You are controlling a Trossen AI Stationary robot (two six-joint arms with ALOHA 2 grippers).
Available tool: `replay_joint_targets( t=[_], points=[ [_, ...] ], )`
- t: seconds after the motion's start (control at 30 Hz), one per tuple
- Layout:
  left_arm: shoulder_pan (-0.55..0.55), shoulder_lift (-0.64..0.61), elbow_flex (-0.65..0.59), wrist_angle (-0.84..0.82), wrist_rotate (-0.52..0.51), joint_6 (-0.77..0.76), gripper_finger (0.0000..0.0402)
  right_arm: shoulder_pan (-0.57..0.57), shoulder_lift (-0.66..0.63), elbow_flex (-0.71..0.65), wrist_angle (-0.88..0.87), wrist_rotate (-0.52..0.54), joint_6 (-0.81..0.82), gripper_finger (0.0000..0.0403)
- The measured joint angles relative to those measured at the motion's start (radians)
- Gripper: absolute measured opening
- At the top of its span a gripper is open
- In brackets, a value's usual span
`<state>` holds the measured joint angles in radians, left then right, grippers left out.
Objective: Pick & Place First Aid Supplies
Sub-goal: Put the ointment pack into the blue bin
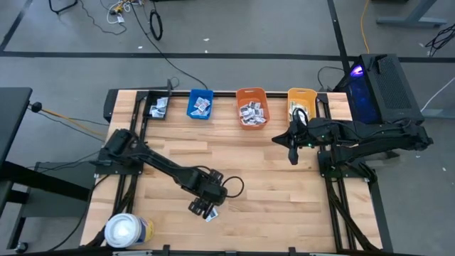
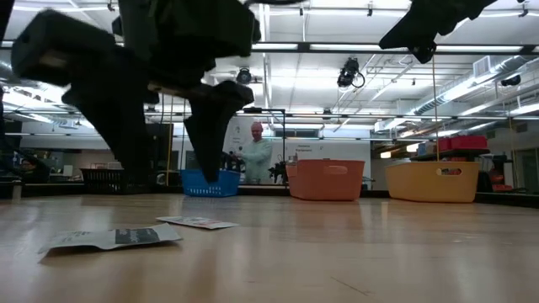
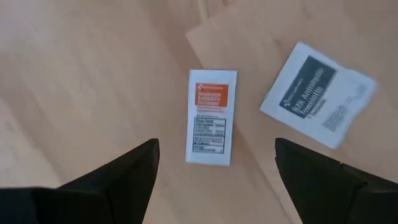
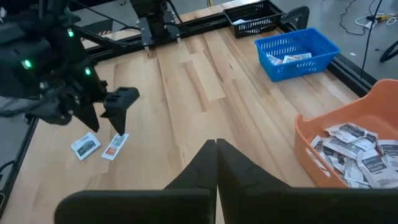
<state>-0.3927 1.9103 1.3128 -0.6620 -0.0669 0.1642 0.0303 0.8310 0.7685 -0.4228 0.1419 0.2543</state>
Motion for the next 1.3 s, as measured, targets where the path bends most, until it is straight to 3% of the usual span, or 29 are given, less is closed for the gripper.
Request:
replay_joint_targets(
  t=[0.9,1.3],
  points=[
    [0.026,0.105,0.004,0.058,0.052,0.031,0.0316,0.000,0.000,0.000,-0.030,0.000,0.001,0.0005],
    [0.028,0.108,0.003,0.053,0.072,0.032,0.0205,0.000,0.000,0.000,-0.029,0.000,0.014,0.0005]
  ],
)
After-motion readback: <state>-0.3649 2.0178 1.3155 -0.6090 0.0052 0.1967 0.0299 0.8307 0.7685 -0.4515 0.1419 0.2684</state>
